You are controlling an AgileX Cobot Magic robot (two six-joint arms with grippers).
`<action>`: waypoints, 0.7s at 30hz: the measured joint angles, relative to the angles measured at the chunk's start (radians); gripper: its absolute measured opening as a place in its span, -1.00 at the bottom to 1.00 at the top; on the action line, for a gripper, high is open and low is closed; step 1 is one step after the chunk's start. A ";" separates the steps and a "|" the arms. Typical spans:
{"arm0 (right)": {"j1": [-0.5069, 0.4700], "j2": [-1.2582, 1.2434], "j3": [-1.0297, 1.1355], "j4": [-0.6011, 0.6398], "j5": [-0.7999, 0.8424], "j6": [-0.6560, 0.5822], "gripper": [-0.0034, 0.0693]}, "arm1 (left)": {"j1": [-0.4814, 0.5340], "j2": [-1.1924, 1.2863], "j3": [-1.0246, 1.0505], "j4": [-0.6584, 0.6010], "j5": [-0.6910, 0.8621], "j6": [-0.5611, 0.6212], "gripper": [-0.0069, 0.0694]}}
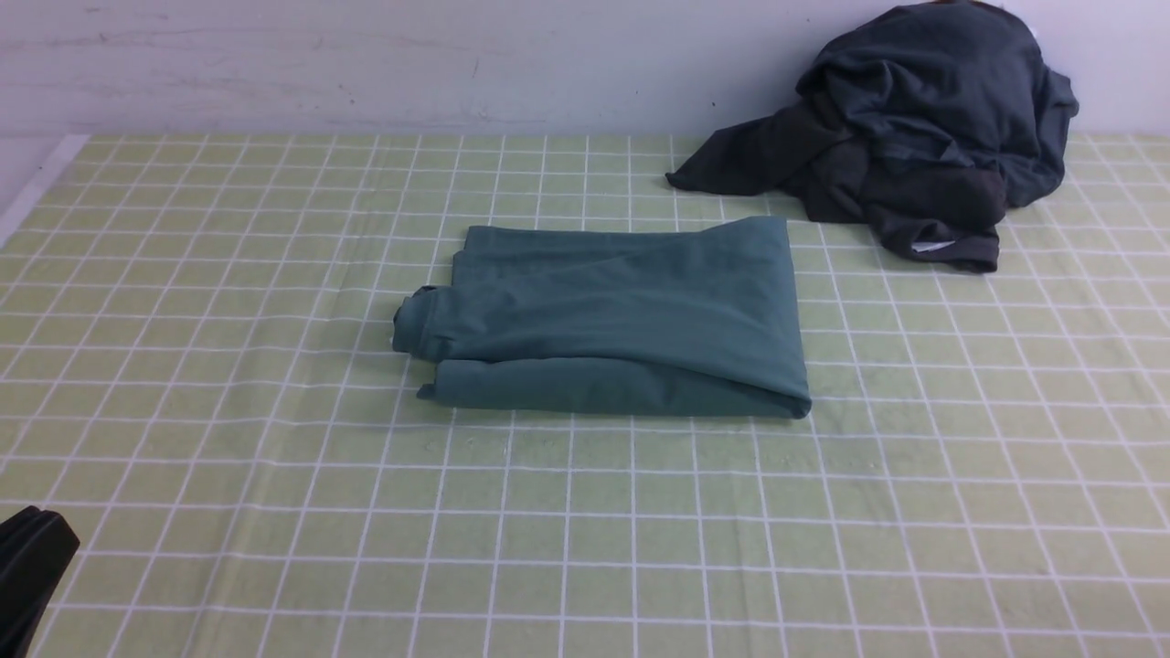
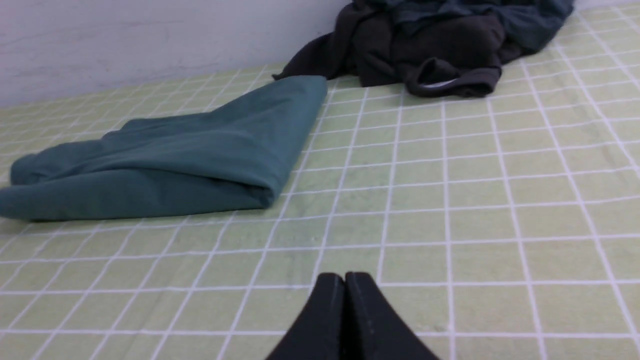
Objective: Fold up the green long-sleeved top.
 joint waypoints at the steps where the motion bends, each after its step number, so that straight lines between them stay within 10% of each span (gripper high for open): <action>1: -0.017 0.000 0.000 0.010 -0.001 -0.025 -0.94 | 0.000 0.000 0.000 0.000 0.000 0.000 -0.82; 21: -0.210 0.000 0.000 0.213 -0.003 -0.503 -0.94 | 0.000 0.000 0.000 0.000 0.000 0.000 -0.82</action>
